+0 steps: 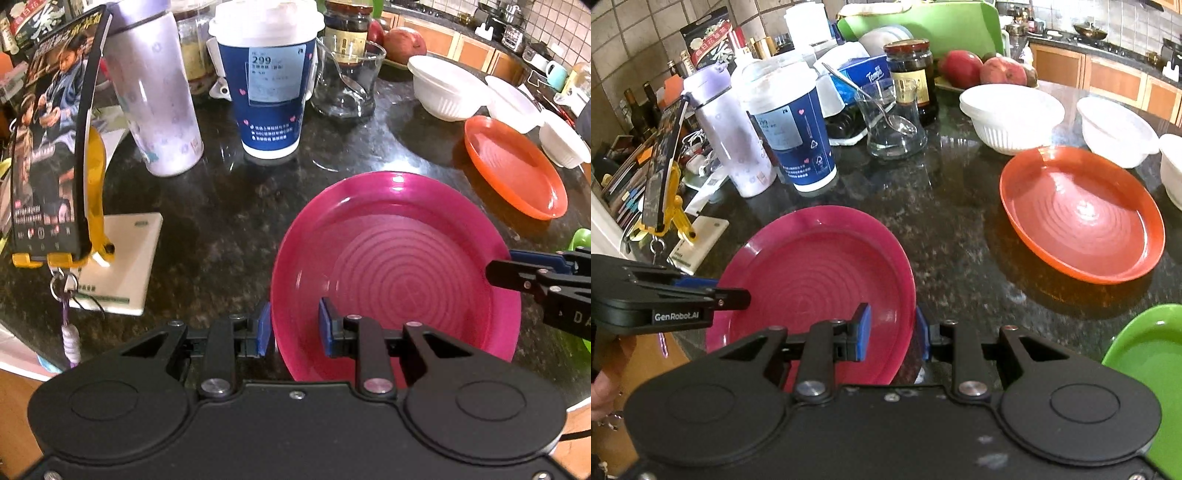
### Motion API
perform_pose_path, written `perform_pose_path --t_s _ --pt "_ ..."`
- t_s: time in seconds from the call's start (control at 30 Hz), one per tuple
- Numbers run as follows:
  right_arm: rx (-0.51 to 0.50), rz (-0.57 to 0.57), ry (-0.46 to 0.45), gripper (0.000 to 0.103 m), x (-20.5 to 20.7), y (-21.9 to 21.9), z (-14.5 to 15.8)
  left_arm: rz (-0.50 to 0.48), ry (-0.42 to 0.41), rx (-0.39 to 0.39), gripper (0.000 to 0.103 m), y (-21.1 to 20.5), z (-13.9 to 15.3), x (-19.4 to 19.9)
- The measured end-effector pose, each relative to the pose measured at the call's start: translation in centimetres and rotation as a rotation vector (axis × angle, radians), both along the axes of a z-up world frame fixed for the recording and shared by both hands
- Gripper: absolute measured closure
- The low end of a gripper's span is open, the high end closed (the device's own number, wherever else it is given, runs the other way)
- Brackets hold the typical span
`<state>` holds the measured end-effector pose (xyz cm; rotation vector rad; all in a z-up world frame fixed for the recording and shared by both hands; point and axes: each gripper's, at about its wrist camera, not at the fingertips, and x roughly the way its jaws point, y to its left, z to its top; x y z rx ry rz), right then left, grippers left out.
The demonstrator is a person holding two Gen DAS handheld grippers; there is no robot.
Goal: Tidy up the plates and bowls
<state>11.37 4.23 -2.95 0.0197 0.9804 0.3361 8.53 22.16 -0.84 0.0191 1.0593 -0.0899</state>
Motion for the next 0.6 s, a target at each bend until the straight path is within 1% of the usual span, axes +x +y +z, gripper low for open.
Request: perform_pose_path --t_s 0.23,0.6 --pt "-0.018 -0.049 0.015 0.074 0.6 -0.1 -0.8 -0.037 0.01 -0.01 0.068 0.0 -0.6 0.6" --pt "0.001 -0.096 0.026 0.072 0.6 -0.4 -1.3 -0.068 0.025 -0.039 0.068 0.3 -0.9 0.8"
